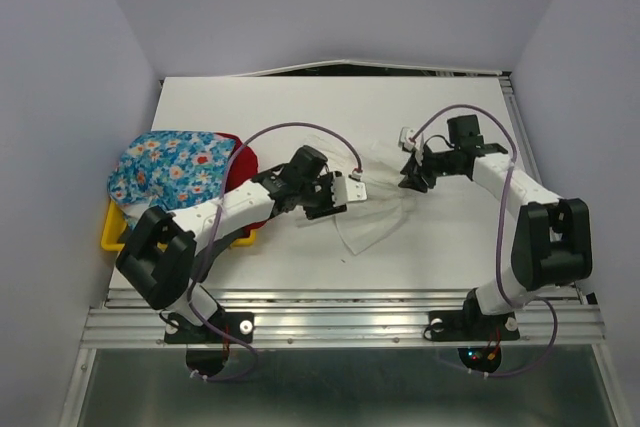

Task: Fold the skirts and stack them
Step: Fold the skirt

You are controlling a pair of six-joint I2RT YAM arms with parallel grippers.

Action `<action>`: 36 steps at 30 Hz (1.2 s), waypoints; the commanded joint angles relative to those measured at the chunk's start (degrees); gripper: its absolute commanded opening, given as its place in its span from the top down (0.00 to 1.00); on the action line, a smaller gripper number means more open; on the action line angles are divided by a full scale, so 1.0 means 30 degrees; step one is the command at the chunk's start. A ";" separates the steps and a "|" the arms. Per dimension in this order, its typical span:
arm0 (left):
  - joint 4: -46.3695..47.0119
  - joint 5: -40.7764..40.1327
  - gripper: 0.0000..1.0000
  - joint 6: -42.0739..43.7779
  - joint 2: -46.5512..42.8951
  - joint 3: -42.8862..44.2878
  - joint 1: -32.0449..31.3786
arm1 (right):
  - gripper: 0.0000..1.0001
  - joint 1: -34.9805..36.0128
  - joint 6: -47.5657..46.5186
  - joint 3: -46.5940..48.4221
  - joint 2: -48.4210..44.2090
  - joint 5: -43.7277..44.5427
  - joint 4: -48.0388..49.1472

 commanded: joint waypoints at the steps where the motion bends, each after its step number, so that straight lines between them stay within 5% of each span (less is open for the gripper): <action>1: 0.0596 -0.1127 0.44 -0.0480 -0.0459 -0.0910 -0.1832 | 0.55 -0.0687 0.5958 0.3893 0.1553 -0.1989 0.0852; 7: 0.2090 -0.2008 0.41 -0.1713 0.0653 -0.1468 -0.3740 | 0.52 -0.0687 1.1552 0.4954 0.2140 -0.3750 0.3893; 12: 0.2678 -0.1483 0.41 -0.3586 0.1591 -0.0796 -0.3916 | 0.52 -0.0307 1.2612 0.5334 0.4653 -0.2320 0.4308; 21: 0.1596 -0.0489 0.41 -0.4087 0.1300 -0.0268 -0.3916 | 0.69 0.0748 1.1062 0.2233 0.5600 -0.1437 0.3841; 33: 0.1945 -0.2092 0.38 -0.4378 0.4926 0.0113 -0.6172 | 0.70 0.0924 1.0096 0.1204 0.6389 0.0116 0.3841; 36: 0.1830 -0.2740 0.46 -0.4409 0.5487 0.0377 -0.6172 | 0.70 0.0924 0.9861 0.0970 0.6331 0.0233 0.3812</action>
